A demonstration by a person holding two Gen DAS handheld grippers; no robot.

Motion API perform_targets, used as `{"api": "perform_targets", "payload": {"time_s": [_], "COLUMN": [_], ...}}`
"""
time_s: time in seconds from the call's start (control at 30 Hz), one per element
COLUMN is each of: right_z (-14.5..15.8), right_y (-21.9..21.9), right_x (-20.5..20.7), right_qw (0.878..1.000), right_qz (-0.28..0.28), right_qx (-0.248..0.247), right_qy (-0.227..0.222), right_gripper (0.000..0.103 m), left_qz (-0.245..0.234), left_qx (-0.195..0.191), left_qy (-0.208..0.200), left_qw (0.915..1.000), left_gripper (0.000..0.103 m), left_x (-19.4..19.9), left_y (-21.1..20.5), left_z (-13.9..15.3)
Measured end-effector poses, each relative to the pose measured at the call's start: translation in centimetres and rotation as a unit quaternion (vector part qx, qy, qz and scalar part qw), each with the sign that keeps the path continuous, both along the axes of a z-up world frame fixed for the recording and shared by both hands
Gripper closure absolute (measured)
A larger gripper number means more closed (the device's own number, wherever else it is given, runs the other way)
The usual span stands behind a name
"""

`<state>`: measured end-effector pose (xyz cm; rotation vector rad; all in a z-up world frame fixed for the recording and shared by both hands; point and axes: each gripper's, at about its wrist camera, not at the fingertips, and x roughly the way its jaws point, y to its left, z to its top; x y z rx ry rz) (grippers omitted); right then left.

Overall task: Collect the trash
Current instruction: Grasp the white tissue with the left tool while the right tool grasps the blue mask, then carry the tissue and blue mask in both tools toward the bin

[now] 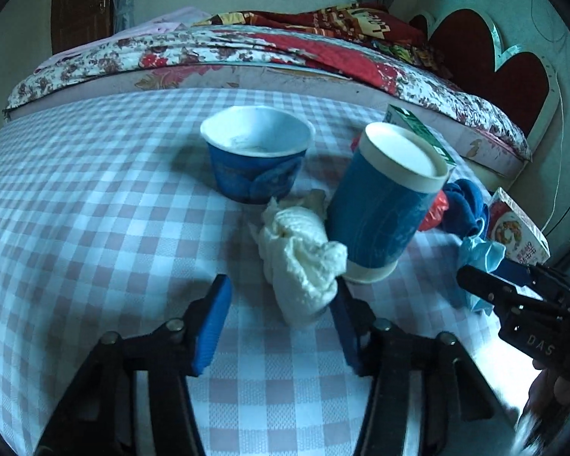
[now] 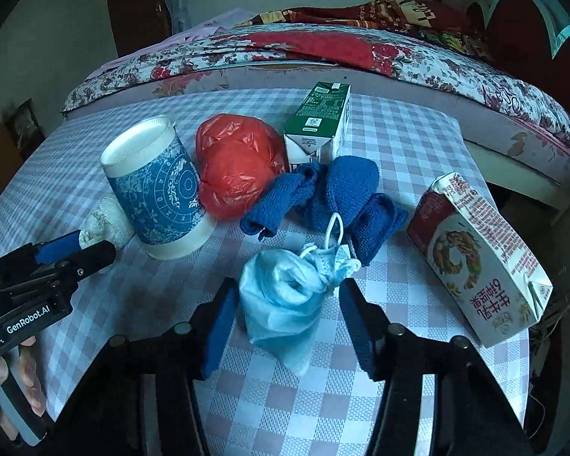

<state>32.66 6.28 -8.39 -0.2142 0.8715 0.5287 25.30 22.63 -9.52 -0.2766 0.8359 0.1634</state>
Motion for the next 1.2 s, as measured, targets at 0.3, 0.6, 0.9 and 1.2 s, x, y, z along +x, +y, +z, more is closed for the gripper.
{"api": "perform_targets", "payload": {"time_s": [0.3,0.6,0.9,1.2], "right_z": [-0.4,-0.2,1.1,3.2], "right_y": [-0.3,-0.4,-0.6,-1.9], "right_x": [0.6,0.1,-1.8,-4.7], "right_qw": [1.000,1.000,0.999,0.999], "right_qz": [-0.005,0.007,0.013,0.015], "right_qx": [0.004,0.016,0.035,0.046], "right_qy": [0.014,0.022,0.011,-0.010], "right_gripper": [0.065,0.084,0.084,0.084], "left_qz": [-0.008,-0.011,0.002,-0.010], "left_qx": [-0.015,-0.017,0.004,0.022], "left_qy": [0.005,-0.007,-0.009,-0.023], "left_qw": [0.9998,0.9998,0.9999,0.9994], "left_gripper": [0.065,0.085,0.085,0.085], "left_x": [1.6,0.0,-2.8,-5.7], "left_y": [0.5,1.0,0.7,-1.3], "left_z": [-0.5,-0.2,0.3,1.8]}}
